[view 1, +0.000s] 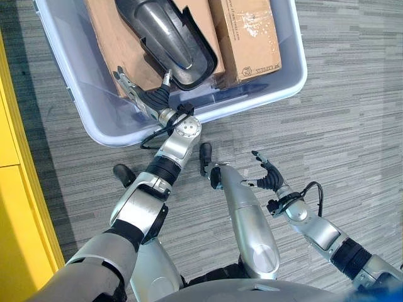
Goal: Move parts from the plastic box to the shelf.
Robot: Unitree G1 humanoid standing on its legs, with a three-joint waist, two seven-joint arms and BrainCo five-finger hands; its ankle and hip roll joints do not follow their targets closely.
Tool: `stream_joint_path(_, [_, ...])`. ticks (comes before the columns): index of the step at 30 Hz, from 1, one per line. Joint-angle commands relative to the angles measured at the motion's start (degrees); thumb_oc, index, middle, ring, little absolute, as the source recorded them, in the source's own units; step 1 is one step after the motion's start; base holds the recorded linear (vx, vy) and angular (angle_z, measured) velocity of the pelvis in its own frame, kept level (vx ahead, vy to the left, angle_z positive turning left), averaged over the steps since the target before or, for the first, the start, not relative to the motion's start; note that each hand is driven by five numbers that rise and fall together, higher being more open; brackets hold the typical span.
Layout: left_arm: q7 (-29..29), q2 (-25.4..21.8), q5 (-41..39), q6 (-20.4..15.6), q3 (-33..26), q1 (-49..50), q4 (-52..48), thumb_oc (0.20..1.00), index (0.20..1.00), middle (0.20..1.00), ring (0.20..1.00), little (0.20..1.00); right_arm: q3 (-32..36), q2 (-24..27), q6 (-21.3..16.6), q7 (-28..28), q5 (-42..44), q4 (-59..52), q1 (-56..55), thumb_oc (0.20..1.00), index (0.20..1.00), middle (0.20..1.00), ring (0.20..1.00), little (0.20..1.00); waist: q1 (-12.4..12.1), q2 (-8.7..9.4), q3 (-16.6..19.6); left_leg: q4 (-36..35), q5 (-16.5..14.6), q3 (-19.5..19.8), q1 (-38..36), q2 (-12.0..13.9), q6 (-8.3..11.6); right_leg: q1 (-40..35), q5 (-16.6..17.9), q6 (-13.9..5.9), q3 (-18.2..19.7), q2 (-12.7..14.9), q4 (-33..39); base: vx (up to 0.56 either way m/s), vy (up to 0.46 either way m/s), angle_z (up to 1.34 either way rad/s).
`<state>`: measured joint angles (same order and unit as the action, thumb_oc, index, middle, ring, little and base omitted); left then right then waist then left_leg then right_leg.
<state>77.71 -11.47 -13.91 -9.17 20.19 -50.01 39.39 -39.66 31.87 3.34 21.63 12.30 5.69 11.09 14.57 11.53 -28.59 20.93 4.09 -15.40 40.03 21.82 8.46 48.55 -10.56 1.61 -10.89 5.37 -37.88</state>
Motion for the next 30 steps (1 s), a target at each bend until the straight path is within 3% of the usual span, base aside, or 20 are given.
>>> stream_joint_path(1, [-1.1,0.7,2.5,0.0,0.0,-1.1,-2.9,1.000,1.000,1.000,1.000,1.000,1.6,-1.0,-0.5,0.8,0.6,-2.9,0.0,1.000,1.000,1.000,1.000,1.000,-0.7,2.58,-1.2,8.9,-5.0,-1.1,3.3,1.4,-0.49,-2.7,3.2,-4.10,-1.3,-0.5,4.9,0.00,0.000,0.00])
stream_joint_path(10, [-2.3,-0.7,-3.1,9.3,2.1,-6.2,2.3,1.000,1.000,1.000,1.000,1.000,1.8,-0.5,0.5,-1.2,0.6,-2.3,1.7,1.000,1.000,1.000,1.000,1.000,0.5,3.70,-1.2,10.4,-5.5,-1.1,3.8,1.9,-0.51,-2.1,3.4,-4.03,-1.1,-0.9,4.0,0.00,0.000,0.00])
stream_joint_path(25, [-5.8,-2.8,-1.4,11.2,1.8,-11.0,8.6,1.000,1.000,1.000,1.000,1.000,1.1,-0.2,0.9,-0.8,-1.0,-1.7,3.2,1.000,1.000,1.000,1.000,1.000,1.9,4.39,-1.2,11.9,-6.0,-1.2,4.7,2.6,-0.41,-1.1,3.4,-3.83,-0.4,-1.4,3.4,0.00,0.000,-0.04])
stream_joint_path(30, [-6.0,-3.5,-6.2,13.0,1.7,-12.4,11.2,1.000,1.000,1.000,1.000,1.000,0.4,-0.1,0.7,-1.2,-0.8,-1.2,3.7,1.000,1.000,1.000,1.000,1.000,2.3,4.56,-1.2,12.5,-6.3,-1.1,5.0,2.7,-0.37,-0.6,3.4,-3.80,-0.2,-1.6,3.0,0.00,-0.003,-0.02])
